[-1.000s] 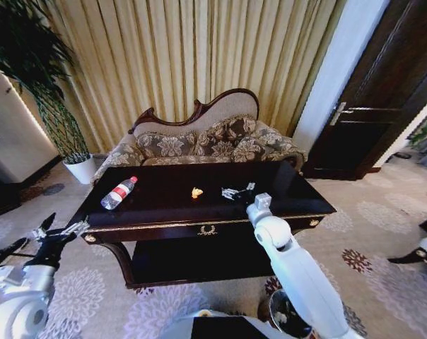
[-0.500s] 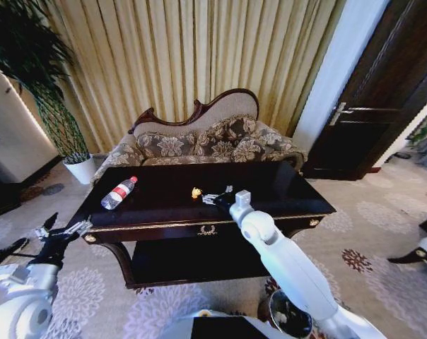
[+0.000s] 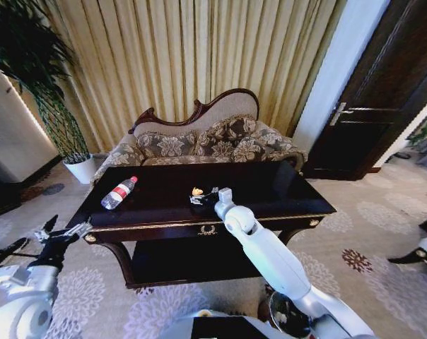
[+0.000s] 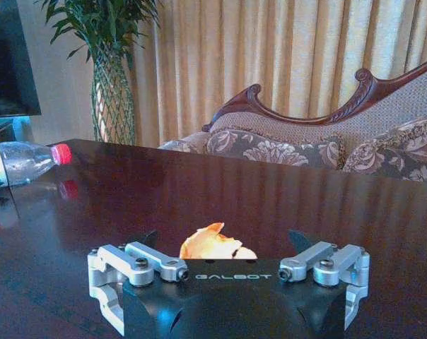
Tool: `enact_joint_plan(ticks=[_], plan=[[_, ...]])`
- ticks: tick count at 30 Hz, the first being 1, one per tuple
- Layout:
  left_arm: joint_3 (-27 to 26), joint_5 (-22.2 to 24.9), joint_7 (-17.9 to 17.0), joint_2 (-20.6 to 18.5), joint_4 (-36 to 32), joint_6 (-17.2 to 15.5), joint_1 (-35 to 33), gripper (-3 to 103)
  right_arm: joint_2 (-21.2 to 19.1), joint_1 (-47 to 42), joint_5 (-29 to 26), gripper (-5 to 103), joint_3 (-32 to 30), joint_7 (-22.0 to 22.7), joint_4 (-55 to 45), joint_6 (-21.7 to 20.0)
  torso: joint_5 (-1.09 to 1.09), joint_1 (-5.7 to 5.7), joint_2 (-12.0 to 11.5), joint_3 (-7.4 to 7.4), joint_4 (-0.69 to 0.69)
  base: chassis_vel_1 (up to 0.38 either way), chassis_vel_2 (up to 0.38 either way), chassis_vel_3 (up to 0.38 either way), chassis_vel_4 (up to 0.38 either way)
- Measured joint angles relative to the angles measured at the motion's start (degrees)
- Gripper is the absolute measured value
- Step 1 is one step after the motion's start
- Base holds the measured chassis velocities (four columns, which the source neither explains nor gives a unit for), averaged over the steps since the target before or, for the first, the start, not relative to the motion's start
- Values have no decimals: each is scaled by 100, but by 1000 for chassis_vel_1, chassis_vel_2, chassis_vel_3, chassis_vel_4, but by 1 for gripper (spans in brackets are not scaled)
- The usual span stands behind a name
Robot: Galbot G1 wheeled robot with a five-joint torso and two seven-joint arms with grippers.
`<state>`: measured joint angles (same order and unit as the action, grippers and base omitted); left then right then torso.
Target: Move to the front of the table and place the trash on the table into the trash bin.
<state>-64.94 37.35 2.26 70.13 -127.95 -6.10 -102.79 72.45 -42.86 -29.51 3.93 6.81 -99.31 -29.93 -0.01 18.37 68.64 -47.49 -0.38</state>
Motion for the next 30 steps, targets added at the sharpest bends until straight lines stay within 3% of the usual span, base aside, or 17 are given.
enact_joint_plan(ticks=[7,10,12,15,21,23,24,26,28,30], plan=[[18,-10,0,3,12,0,15,100,30,-20,6,103,31,0,12,-7,0,0,0,0,0,0,0,0,0],[1,-8,0,0,15,0,6,100,73,-30,20,96,59,0,34,-7,0,0,0,0,0,0,0,0,0],[-19,8,0,1,3,5,-18,100,133,-29,70,86,95,0,97,-1,0,0,0,0,1,0,0,0,0],[-30,16,0,1,-10,11,-26,100,156,-23,115,80,122,0,133,7,0,0,0,0,1,0,0,0,0],[-45,41,0,-9,-34,24,-29,100,179,-5,183,52,169,1,178,36,0,0,0,0,1,0,0,0,0],[-45,42,0,-10,-34,25,-29,100,175,-6,186,52,169,0,178,38,0,0,0,0,0,0,0,0,0],[-44,43,0,-10,-34,28,-29,100,163,-6,192,42,163,0,177,42,0,0,0,0,1,0,0,0,0],[-28,43,0,-14,-34,31,-22,100,141,-19,195,31,117,-1,157,48,1,0,0,0,1,0,0,0,0],[-24,43,0,-16,-34,31,-19,100,133,-25,195,31,101,-1,147,49,1,0,0,0,1,0,0,0,0],[-12,44,1,-21,-34,32,-5,100,107,-52,198,20,59,-1,119,53,1,0,0,0,1,0,0,0,0]])
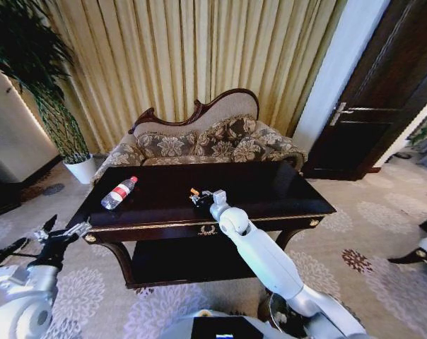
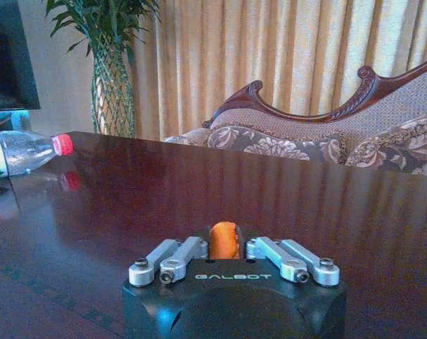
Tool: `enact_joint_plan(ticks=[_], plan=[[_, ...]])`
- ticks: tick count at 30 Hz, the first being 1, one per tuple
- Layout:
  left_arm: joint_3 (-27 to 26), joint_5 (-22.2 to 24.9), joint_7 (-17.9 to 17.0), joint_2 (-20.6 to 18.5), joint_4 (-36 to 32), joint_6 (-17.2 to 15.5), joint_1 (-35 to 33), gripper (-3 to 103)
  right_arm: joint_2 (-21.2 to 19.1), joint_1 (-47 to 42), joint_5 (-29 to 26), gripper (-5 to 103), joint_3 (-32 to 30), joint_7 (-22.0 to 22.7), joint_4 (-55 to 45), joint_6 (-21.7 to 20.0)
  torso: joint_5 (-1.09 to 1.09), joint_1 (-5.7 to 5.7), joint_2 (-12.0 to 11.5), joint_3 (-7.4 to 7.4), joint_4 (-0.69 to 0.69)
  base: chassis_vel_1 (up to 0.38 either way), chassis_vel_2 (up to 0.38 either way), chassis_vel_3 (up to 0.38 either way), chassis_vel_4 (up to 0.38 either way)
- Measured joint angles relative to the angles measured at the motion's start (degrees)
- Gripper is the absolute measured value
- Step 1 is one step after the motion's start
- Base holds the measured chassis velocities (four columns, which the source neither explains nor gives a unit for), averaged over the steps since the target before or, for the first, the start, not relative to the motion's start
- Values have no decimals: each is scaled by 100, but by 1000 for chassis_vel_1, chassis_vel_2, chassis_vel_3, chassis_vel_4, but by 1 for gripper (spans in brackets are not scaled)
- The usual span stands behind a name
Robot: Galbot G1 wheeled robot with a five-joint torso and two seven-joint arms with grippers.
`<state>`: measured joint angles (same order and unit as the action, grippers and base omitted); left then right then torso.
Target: Move to the front of the table and place the trash on the table into the trash bin.
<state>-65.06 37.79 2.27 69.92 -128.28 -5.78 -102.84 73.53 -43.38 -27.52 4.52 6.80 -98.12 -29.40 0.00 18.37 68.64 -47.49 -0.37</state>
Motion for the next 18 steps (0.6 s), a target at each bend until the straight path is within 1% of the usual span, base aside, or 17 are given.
enact_joint_plan(ticks=[1,4,6,16,18], plan=[[0,0,0,0,0,0,0,100,0,0,0,20,0,0,0,0,0,0,0,0,0,0,0,0,0],[9,2,1,-2,7,3,5,100,-13,-56,6,5,-64,0,-45,11,0,0,0,0,0,0,0,0,0],[12,3,2,-3,12,7,5,100,-15,-81,12,3,-87,0,-59,15,0,0,0,0,0,0,0,0,0],[19,7,10,-5,28,23,3,100,-20,-128,-10,3,-231,3,-186,30,0,0,0,0,-1,0,0,0,0],[19,11,12,-2,28,26,2,100,-12,-89,-59,3,-332,3,-209,113,0,0,0,0,-1,0,0,0,0]])
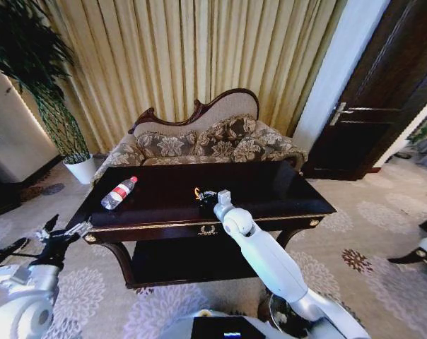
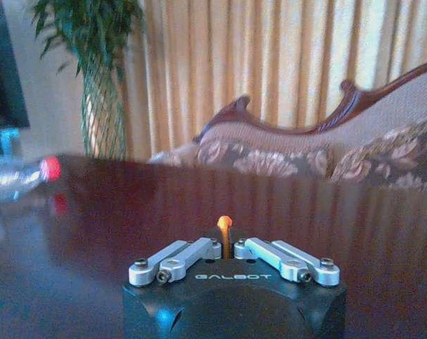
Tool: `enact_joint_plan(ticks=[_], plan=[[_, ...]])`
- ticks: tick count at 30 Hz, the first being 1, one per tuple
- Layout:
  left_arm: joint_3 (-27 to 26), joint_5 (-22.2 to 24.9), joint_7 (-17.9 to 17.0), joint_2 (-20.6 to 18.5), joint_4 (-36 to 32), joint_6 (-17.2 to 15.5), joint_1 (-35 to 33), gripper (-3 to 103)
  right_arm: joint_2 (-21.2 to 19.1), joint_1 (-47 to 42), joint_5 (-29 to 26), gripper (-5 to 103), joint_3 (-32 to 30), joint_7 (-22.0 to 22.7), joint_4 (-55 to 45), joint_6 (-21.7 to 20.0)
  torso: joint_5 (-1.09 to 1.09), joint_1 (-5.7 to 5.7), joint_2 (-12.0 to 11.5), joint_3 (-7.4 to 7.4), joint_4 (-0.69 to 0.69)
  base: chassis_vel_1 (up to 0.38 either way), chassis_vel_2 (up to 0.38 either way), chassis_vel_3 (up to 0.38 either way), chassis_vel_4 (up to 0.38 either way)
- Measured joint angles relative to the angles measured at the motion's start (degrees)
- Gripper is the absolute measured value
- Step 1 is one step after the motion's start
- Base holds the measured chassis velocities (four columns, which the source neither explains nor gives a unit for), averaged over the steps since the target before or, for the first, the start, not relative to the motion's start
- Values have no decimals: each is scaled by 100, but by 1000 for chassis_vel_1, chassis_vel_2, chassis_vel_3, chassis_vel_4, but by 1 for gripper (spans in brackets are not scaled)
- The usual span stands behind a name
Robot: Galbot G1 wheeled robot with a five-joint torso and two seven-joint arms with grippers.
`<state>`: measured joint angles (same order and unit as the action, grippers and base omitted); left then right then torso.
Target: Move to the front of the table and place the trash on the table into the trash bin.
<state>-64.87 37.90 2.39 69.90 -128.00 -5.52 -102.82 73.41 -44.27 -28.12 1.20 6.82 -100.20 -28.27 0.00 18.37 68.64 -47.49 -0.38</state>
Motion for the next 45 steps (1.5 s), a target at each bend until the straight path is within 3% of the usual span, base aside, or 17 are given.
enact_joint_plan(ticks=[6,8,12,28,45], plan=[[2,2,4,20,26,19,12,100,-30,139,183,3,-421,0,0,163,0,0,0,0,1,0,0,0,0],[5,6,11,28,32,58,14,100,-92,160,632,3,-830,0,15,336,0,0,0,0,1,0,0,0,0],[4,39,18,29,59,98,12,100,-208,136,979,3,-1333,1,8,432,1,0,0,0,-1,0,0,0,0],[-55,219,38,-25,208,153,98,100,-576,-498,963,3,-2048,-2,-187,582,0,0,0,0,0,0,0,0,0],[-56,226,81,-61,174,165,53,100,-724,-861,782,3,-2325,-2,-401,766,0,1,-1,0,0,37,-38,-43,40]])
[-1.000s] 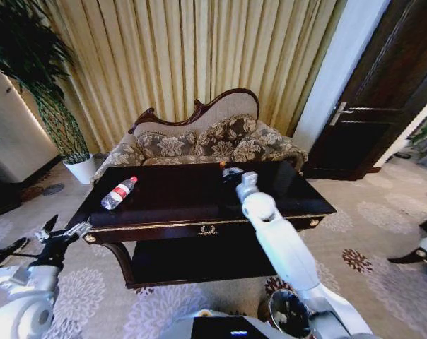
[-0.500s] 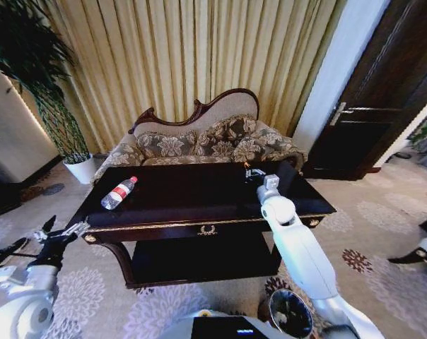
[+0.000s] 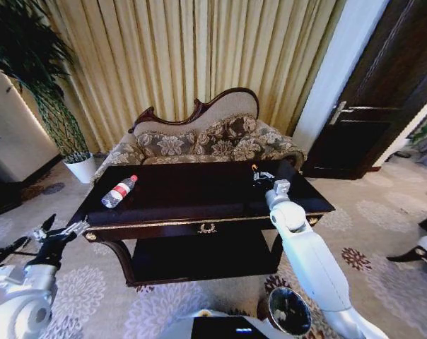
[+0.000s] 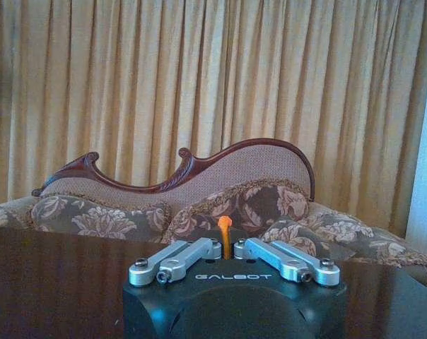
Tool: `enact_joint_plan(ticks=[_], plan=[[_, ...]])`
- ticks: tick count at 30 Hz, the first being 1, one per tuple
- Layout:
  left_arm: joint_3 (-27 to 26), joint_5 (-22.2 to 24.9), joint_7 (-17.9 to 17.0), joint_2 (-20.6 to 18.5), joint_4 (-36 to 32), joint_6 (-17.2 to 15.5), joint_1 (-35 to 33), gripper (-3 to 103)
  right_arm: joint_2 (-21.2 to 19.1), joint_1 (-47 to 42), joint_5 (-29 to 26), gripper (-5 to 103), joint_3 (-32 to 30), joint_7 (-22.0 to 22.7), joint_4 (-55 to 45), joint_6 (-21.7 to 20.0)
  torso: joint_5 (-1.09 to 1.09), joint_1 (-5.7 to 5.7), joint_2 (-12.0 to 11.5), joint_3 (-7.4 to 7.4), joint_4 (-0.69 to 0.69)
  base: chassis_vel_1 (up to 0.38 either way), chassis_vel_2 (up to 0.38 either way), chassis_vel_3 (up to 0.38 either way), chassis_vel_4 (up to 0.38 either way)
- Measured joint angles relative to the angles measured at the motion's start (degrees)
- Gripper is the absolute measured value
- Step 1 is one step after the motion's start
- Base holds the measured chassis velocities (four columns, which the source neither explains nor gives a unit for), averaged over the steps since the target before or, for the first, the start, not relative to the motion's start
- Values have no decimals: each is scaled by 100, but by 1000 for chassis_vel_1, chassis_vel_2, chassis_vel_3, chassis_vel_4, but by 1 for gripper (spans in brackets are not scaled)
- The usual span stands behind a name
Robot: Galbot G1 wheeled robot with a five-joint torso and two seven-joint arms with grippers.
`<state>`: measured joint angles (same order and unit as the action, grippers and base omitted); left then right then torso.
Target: Move to the front of the table and place the trash on the table into the trash bin.
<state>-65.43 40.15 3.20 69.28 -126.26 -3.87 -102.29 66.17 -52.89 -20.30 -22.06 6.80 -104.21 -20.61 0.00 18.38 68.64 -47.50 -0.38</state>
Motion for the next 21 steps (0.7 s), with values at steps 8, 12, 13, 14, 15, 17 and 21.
enact_joint_plan(ticks=[8,12,13,14,15,17,21], plan=[[-5,-7,1,7,-30,2,-17,100,27,-29,6,3,-1,0,-38,1,0,-2,1,1,0,198,-211,-201,212],[-22,-8,2,12,-30,16,-41,100,44,-74,12,3,-31,0,-48,9,0,-3,1,1,1,259,-262,-250,247],[-25,-8,2,12,-30,19,-42,100,48,-87,14,3,-44,0,-48,16,-1,-3,2,2,1,257,-225,-247,241],[-25,-8,2,12,-30,19,-42,100,48,-87,14,3,-44,0,-48,16,-1,-3,2,2,1,257,-225,-247,241],[-26,-8,2,11,-30,23,-42,100,52,-101,17,3,-58,0,-49,23,-1,-3,2,2,0,227,-225,-247,208],[-26,-8,4,12,-36,27,-42,100,63,-133,28,3,-75,0,-50,61,1,-3,2,2,-1,217,-198,-222,198],[-14,-8,9,23,-42,32,-44,100,131,-195,110,3,-106,0,-25,165,-2,-4,3,2,2,140,-160,-161,175]])
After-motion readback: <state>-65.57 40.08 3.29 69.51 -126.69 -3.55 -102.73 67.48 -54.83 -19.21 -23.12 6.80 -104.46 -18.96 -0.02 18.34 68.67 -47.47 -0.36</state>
